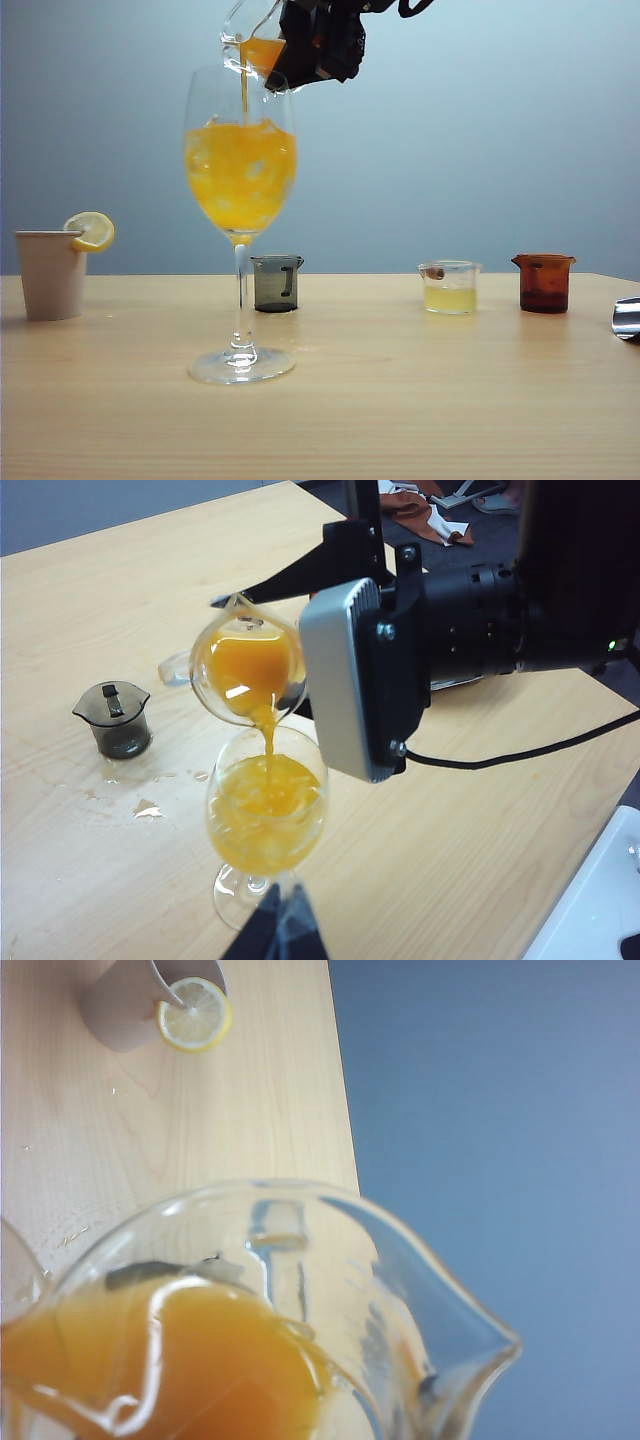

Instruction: Pick up the second measuring cup from the left, pour the orange juice inside into the goblet, and finally put the measuring cup back in its original place.

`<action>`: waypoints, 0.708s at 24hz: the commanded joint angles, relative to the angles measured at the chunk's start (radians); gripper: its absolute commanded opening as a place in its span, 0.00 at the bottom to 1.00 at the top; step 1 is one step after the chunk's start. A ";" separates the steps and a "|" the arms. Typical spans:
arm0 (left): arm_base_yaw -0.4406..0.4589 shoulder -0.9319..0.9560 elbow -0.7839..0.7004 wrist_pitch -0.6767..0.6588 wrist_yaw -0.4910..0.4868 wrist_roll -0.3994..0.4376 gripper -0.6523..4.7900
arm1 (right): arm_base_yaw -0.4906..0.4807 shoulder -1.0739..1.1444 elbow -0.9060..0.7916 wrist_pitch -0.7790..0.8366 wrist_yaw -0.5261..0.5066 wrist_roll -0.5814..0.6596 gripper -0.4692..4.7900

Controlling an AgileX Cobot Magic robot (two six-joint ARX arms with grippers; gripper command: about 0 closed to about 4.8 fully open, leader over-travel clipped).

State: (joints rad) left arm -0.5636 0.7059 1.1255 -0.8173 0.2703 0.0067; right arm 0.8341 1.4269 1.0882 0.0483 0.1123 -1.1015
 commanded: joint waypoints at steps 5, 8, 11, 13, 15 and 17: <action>-0.001 0.000 0.006 0.002 0.007 0.002 0.11 | 0.020 -0.006 0.006 0.039 -0.002 -0.013 0.26; -0.001 0.000 0.007 0.002 0.007 0.002 0.11 | 0.022 -0.006 0.006 0.039 -0.002 -0.030 0.26; -0.001 -0.001 0.007 0.002 0.007 0.001 0.11 | 0.022 -0.006 0.006 0.039 0.001 -0.033 0.26; -0.001 -0.001 0.007 0.002 0.007 0.002 0.11 | 0.022 -0.006 0.006 0.039 0.001 -0.034 0.26; -0.001 -0.001 0.007 0.001 0.007 0.001 0.11 | 0.022 -0.006 0.006 0.039 0.001 -0.053 0.26; -0.001 -0.001 0.007 0.001 0.007 0.002 0.11 | 0.022 -0.006 0.006 0.040 0.001 -0.064 0.26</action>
State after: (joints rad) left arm -0.5636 0.7059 1.1255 -0.8265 0.2703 0.0067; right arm 0.8539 1.4265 1.0885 0.0555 0.1120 -1.1515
